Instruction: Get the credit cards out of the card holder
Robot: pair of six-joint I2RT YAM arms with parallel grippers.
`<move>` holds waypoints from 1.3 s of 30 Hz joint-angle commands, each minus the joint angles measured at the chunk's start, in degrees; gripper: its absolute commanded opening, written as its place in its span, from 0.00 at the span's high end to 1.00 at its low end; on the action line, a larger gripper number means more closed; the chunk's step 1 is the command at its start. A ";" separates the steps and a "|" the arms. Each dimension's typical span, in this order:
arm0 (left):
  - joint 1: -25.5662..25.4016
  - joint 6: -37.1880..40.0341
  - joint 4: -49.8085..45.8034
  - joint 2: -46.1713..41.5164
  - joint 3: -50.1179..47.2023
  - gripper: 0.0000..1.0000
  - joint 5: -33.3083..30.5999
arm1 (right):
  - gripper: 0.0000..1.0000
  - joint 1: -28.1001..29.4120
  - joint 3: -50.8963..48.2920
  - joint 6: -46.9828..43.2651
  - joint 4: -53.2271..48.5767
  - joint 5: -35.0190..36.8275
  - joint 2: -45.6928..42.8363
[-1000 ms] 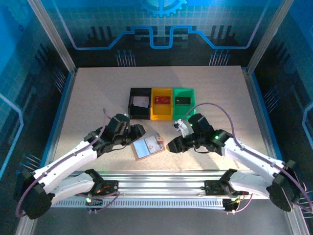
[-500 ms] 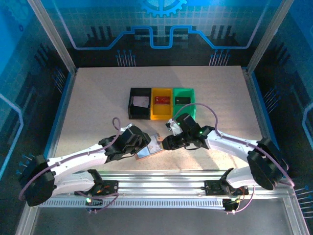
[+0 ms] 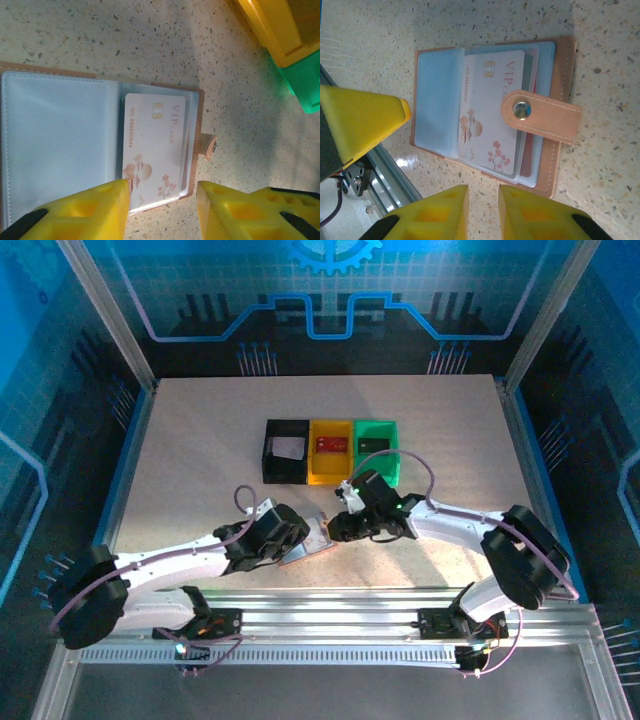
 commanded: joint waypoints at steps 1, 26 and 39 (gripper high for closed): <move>-0.76 -1.84 1.63 0.57 -1.69 0.60 -2.45 | 0.78 -0.69 2.31 0.80 2.16 0.40 1.83; -1.86 -2.91 4.35 3.90 -4.93 0.65 -3.89 | 0.80 -2.44 6.34 -0.51 2.32 2.51 10.68; -1.86 -3.27 5.88 5.50 -5.86 0.66 -3.43 | 0.85 -3.61 4.40 1.16 4.90 3.93 14.28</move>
